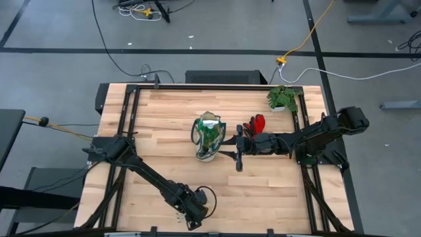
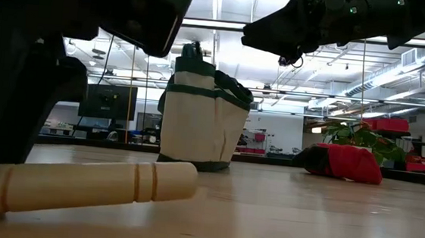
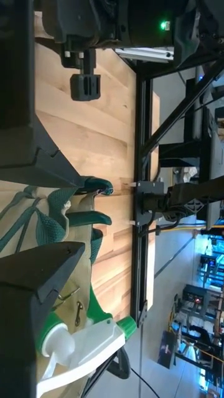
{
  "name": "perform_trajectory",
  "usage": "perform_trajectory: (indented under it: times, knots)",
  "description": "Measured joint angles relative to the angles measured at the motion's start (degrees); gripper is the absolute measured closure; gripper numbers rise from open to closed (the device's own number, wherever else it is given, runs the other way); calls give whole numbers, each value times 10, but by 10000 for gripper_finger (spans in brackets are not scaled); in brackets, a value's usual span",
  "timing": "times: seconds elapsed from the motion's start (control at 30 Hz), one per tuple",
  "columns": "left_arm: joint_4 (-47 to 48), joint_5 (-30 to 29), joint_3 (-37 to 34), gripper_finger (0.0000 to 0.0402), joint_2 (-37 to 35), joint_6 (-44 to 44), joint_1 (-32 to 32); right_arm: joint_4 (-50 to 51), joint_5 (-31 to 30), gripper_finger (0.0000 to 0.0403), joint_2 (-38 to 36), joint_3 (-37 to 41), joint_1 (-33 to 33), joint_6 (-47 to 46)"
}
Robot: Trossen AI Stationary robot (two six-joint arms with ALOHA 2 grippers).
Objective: Pick & Place Garden tools in Gardening bag
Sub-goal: Put the brown hand rake into the brown gardening bag
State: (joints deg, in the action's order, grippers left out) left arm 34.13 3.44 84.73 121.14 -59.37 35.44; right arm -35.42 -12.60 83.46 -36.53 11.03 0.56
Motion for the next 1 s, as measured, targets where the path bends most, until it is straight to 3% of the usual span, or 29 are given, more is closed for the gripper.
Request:
perform_trajectory:
  times: [0.27, 0.53, 0.83, 1.0]
  knots:
    - [2, 0, -1, 250, 4, -1, 0, 0, 0, 253, 0, 0, 0, 0]
    - [26, -2, -1, 334, 6, -20, 0, 0, 0, 253, 0, 0, 0, 0]
    - [57, 1, 25, 334, 9, 2, -3, 0, 0, 253, 0, 0, 0, 0]
    - [162, -20, 72, 334, 9, 30, -8, 0, 0, 253, 0, 0, 0, 0]
